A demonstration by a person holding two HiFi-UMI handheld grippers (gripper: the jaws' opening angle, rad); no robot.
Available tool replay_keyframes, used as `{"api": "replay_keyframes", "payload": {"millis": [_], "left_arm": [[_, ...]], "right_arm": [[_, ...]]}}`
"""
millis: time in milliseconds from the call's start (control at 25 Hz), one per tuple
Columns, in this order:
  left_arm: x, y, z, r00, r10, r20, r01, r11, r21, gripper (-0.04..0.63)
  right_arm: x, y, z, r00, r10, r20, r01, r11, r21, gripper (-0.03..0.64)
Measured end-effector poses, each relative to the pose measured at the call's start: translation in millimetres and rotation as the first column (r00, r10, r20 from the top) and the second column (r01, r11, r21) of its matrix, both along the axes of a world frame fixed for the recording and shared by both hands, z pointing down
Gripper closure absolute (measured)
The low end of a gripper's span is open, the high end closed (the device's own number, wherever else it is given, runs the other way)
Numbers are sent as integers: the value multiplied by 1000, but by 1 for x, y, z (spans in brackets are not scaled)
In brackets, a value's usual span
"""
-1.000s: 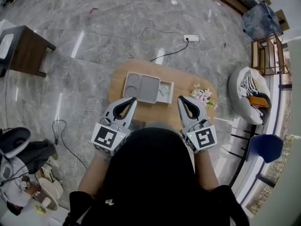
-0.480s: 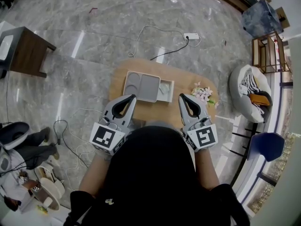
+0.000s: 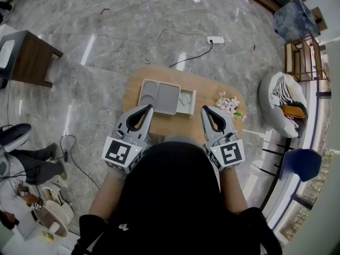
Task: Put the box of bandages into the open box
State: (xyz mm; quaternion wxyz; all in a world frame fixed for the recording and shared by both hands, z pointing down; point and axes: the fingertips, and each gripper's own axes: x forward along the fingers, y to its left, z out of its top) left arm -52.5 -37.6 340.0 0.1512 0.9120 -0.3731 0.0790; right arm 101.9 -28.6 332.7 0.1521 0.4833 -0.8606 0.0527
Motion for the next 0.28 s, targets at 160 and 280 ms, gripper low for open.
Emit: {"api": "replay_keyframes", "payload": {"millis": [160, 280], "left_arm": [[3, 5, 1, 1000, 3, 7, -3, 1000, 4, 588], [6, 7, -2, 1000, -1, 7, 1, 1000, 15, 588]], "right_arm": [[4, 4, -1, 1000, 14, -2, -14, 1000, -21, 618], [5, 7, -2, 1000, -3, 4, 3, 1000, -16, 618]]}}
